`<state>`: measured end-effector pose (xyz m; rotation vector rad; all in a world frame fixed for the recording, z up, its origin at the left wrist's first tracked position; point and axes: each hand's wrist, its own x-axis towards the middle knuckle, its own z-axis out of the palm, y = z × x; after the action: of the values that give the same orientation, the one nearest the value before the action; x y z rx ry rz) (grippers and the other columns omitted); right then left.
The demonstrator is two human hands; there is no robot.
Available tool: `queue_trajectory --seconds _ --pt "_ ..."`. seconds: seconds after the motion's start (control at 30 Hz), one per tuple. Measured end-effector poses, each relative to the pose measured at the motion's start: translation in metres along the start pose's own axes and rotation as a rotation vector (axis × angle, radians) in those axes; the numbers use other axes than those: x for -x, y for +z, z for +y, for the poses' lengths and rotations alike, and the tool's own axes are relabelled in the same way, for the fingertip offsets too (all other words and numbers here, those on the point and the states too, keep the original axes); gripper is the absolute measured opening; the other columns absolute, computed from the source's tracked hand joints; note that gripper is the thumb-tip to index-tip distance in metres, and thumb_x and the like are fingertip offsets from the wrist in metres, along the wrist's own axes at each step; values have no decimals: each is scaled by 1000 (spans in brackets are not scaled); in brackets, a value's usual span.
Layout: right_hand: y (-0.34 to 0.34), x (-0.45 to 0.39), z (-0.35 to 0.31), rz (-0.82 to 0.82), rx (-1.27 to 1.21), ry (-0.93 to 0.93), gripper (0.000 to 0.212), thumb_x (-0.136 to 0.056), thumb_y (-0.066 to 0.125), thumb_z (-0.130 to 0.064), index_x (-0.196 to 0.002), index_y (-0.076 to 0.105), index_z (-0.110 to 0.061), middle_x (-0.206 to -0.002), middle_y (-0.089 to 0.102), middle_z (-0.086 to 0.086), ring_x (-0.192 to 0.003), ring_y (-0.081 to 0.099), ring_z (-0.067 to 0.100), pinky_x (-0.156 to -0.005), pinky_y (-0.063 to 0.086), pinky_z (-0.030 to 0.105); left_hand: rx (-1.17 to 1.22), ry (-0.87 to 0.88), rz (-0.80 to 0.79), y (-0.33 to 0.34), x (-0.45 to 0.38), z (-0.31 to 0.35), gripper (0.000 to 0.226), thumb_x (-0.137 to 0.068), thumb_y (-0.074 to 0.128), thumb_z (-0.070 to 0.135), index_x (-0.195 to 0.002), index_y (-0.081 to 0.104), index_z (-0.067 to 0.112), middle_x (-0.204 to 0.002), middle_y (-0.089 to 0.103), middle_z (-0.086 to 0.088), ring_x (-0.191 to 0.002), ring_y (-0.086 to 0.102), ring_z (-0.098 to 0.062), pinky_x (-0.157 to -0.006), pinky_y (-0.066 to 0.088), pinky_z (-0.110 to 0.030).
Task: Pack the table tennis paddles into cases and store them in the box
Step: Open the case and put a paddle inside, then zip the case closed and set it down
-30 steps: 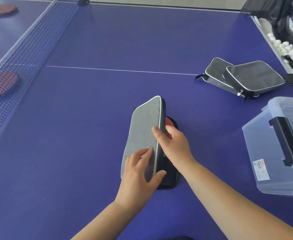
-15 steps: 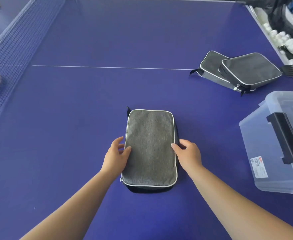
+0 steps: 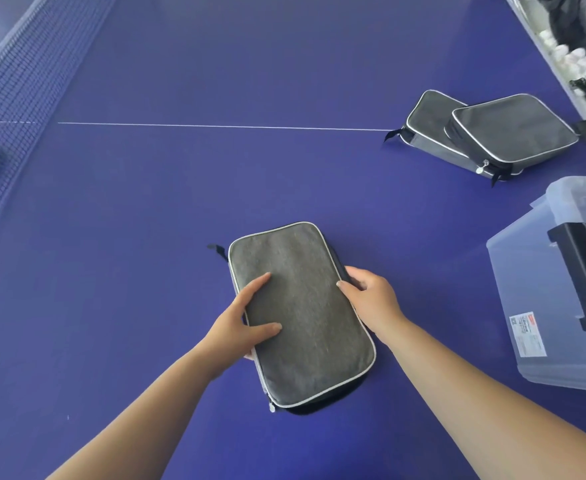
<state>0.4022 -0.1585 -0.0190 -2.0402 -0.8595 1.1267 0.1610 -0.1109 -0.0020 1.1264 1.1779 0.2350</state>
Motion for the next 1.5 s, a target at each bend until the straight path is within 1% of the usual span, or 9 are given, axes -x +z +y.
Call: queue_trajectory --seconds 0.2,0.37,0.57,0.7,0.9,1.17,1.3,1.43,1.5 --pt "11 10 -9 -27 -19 -34 34 -96 58 -27 -130 58 -26 -107 60 -21 -108 58 5 -84 43 16 159 59 230 5 11 -17 77 -85 72 5 -130 44 61 -126 52 19 -104 64 -10 -72 61 -44" --pt "15 32 1 40 -39 -29 29 -93 62 -33 -122 60 -31 -110 59 -20 -99 58 -3 -73 41 7 297 72 588 14 12 -24 73 -81 77 24 -127 38 66 -121 56 12 -105 63 -17 -84 58 -48" --pt "32 63 20 41 -114 94 35 -80 77 -35 -107 56 -28 -100 66 -12 -88 63 1 -65 45 14 300 0 824 30 4 -19 83 -85 72 37 -145 18 54 -135 40 11 -111 51 -18 -98 48 -44" --pt "47 75 25 0 -180 74 37 -74 83 -27 -97 54 -23 -95 69 -7 -83 65 0 -69 49 14 326 -89 853 52 0 -12 86 -84 72 43 -142 12 59 -139 40 -3 -94 58 -18 -94 51 -50" --pt "58 77 21 127 -99 -5 29 -77 81 -23 -84 52 -21 -81 64 -8 -74 62 1 -63 49 14 350 -131 882 71 0 -12 84 -85 71 42 -143 12 57 -137 38 -7 -79 52 -5 -90 51 -44" --pt "64 86 20 102 -116 -37 10 -86 69 -14 -78 64 -14 -69 67 -1 -63 66 13 -64 56 32 481 -107 883 64 1 -20 87 -83 74 38 -143 14 57 -119 36 14 -89 59 -8 -92 53 -47" --pt "64 89 16 25 -103 -17 13 -87 68 -16 -75 65 -14 -69 68 1 -59 66 10 -66 56 35 618 -103 907 58 8 -30 90 -82 75 37 -138 10 64 -133 39 20 -103 68 -25 -94 53 -44" --pt "67 95 14 -59 -127 -16 12 -86 68 -13 -74 66 -14 -69 68 1 -58 65 12 -68 57 36 744 -132 971 49 15 -33 93 -82 77 33 -144 12 57 -126 51 11 -94 71 -22 -81 57 -35" --pt "70 99 14 -97 -132 -20 12 -86 67 -12 -74 67 -14 -69 67 0 -58 64 11 -68 57 36 802 -174 985 45 16 -32 96 -81 77 37 -149 10 49 -119 54 15 -88 72 -21 -84 56 -35"
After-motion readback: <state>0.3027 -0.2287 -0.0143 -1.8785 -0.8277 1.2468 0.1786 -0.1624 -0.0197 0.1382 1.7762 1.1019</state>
